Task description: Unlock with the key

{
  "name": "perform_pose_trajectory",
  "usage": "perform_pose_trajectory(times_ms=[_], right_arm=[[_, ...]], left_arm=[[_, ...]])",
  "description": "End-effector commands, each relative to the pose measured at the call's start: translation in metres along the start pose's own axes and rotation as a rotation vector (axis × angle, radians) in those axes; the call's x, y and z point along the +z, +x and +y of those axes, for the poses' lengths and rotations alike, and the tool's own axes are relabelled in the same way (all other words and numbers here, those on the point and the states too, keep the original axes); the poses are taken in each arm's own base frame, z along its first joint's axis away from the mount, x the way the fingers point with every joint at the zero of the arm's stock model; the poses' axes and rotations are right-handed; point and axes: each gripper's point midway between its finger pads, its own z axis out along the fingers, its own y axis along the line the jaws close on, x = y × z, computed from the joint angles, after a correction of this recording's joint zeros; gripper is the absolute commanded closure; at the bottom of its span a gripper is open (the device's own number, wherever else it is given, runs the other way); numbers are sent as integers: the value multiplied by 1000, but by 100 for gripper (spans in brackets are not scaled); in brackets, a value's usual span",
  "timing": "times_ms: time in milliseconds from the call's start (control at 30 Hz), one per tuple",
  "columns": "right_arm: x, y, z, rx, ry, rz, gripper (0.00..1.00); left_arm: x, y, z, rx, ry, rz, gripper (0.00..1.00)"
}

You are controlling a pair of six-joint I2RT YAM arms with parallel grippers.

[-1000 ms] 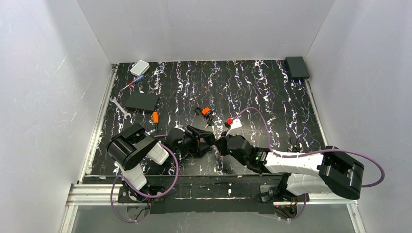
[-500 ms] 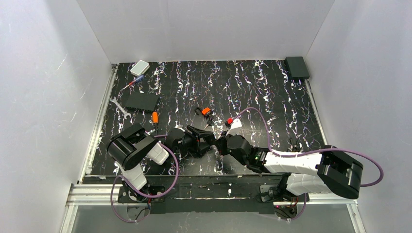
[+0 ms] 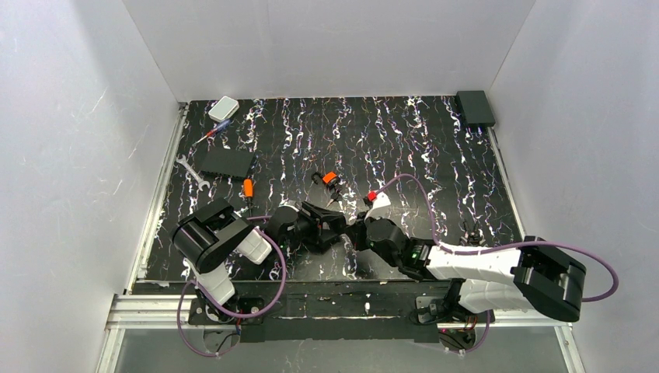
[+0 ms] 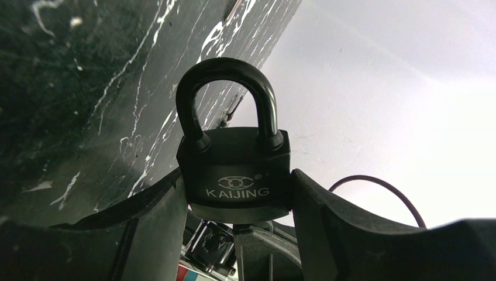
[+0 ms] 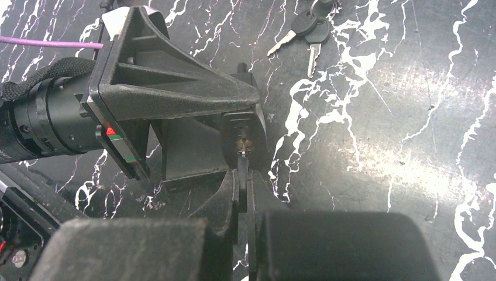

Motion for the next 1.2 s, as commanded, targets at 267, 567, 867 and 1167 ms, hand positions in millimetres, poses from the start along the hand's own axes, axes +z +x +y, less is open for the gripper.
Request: perform_pose_trajectory(times_ms=[267, 567, 867, 1167], right_arm=[[-23, 1, -9, 92, -37, -30, 99], [-24, 9, -18, 88, -20, -24, 99], [-20, 7, -16, 45, -29, -38, 99], [-13, 14, -15, 76, -21, -22, 99]], left_arm=[[8, 49, 10, 35, -37, 119, 100], [13, 59, 8, 49, -32, 131, 100], [14, 66, 8, 62, -34, 147, 100], [16, 71, 6, 72, -31, 158, 100]])
